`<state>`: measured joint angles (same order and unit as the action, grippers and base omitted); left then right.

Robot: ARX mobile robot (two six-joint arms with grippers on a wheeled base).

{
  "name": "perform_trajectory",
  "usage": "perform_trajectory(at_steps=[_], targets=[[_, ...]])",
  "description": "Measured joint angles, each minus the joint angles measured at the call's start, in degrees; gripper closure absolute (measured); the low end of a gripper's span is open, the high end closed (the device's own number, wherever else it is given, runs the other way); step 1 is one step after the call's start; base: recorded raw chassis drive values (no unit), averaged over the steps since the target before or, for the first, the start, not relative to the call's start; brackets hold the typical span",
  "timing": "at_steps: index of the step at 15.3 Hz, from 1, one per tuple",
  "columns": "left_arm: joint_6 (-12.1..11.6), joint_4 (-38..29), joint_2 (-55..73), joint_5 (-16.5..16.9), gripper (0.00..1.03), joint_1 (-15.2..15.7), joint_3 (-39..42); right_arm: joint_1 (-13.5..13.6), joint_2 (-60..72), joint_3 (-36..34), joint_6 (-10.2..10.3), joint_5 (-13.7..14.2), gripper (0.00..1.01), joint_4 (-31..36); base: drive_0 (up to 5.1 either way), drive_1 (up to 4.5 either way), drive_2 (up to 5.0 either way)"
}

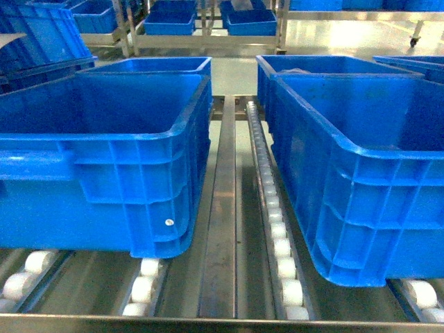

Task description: Sort blue parts and orange caps into right shelf containers

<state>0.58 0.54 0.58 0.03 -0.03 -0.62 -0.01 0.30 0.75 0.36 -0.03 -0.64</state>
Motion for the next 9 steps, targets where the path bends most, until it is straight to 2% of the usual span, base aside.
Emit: perform_trajectory(at_steps=[9], targets=[[0.0, -0.1, 0.0, 0.0, 0.61, 0.0, 0.0, 0.0, 0.0, 0.0, 0.0, 0.0, 0.57, 0.3, 0.0, 0.0, 0.0]])
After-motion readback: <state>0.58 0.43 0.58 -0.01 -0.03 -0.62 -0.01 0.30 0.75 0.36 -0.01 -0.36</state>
